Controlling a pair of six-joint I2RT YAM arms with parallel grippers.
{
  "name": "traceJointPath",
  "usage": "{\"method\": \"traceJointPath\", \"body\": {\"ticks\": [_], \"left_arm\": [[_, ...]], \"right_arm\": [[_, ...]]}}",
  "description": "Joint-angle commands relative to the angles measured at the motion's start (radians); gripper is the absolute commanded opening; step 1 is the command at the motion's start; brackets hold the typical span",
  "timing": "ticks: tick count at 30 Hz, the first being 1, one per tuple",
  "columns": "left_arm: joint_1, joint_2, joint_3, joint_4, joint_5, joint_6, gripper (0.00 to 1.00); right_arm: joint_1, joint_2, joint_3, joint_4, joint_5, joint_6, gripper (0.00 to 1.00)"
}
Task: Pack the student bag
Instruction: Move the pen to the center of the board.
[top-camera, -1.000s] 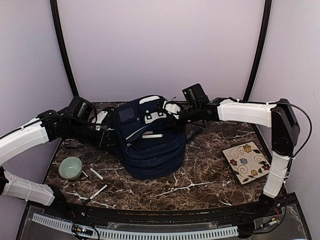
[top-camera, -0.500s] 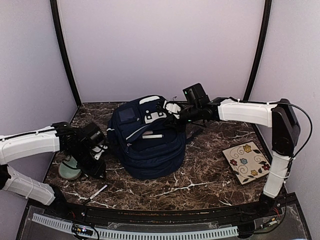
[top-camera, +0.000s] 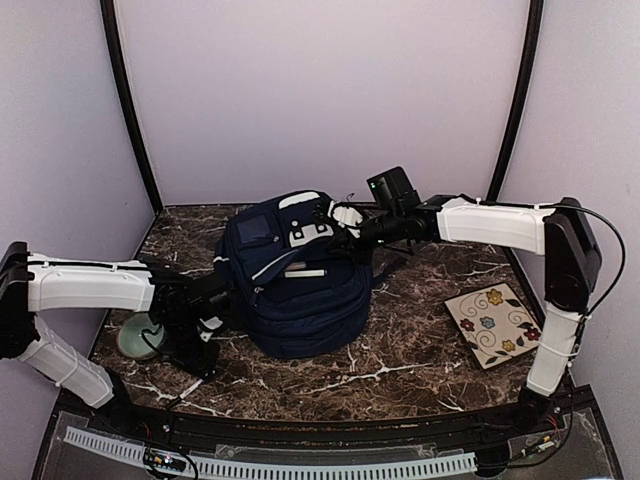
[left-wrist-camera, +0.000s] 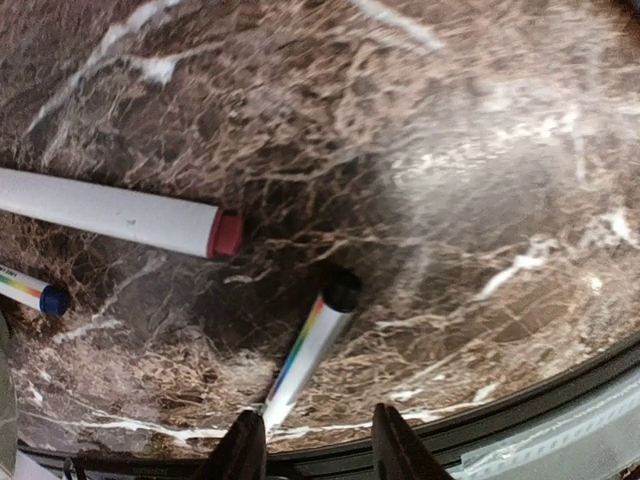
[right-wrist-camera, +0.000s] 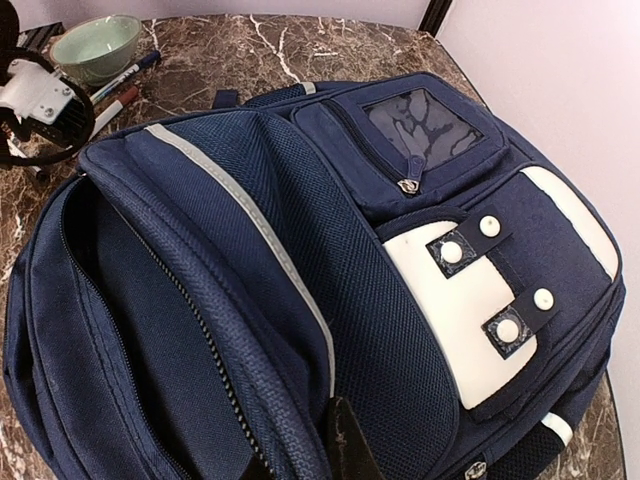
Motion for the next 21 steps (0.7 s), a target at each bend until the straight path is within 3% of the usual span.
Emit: {"method": "traceJointPath", "body": {"ticks": [1,5,11,21], "left_arm": [[-0.02,0.067,-0.005,-0.059,-0.081,-0.102,0.39],[-0.023,0.09,-0.015,-0.036,-0.105,-0.126,0.38],[-0.037,0.135,-0.014,0.011,-0.099,-0.104,0.25],[-0.089,0.172,0.006,0.133,-0.048,-0.073,0.12]], "right_arm": [[-0.009,-0.06,-0.009,0.015,-0.067,0.051,0.0],[-0.009,-0.059,-0.011,0.015,-0.077,0.054,0.0],[-0.009,-0.059,-0.014,0.016,-0.082,0.057,0.0],[-0.009,-0.059,-0.019,0.02,-0.075,0.057,0.0]]}}
